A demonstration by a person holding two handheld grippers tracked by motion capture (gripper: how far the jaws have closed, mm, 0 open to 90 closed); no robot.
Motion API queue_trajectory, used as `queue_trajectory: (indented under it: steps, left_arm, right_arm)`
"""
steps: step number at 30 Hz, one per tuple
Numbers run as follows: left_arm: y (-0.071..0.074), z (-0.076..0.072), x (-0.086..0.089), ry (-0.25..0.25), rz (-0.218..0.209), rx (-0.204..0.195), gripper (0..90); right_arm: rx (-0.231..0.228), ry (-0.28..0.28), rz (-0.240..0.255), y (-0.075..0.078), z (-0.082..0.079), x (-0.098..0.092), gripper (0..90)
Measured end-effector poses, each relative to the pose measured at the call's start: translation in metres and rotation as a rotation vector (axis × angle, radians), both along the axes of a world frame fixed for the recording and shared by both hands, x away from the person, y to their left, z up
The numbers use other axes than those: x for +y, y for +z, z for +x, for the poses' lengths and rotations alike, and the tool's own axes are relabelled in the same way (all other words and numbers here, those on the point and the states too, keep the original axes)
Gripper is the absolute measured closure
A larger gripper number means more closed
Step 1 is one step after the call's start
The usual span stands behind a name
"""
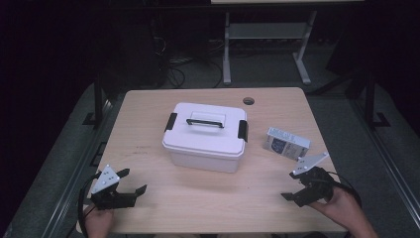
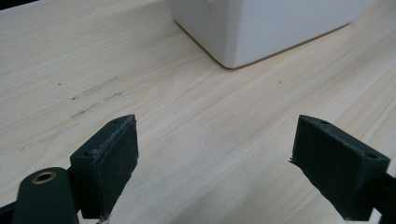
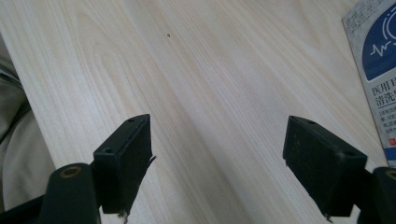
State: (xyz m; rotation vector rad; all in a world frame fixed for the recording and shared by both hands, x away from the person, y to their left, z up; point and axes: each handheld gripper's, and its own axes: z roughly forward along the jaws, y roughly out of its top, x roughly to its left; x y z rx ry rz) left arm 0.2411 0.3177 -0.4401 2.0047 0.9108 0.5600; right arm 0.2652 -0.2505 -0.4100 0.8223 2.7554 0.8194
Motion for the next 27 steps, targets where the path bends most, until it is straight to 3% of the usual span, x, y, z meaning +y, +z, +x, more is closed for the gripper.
queue_trajectory:
  steps: [16,27]
  left_arm:
    - [0.001,-0.001,0.000,-0.009,-0.005,-0.007,13.7]
    - [-0.001,0.000,-0.004,-0.022,-0.001,0.007,13.7]
  right_arm:
    - [-0.013,0.014,-0.010,0.019,-0.003,-0.002,23.0]
    - [-0.023,0.070,-0.030,0.050,0.008,0.021,22.3]
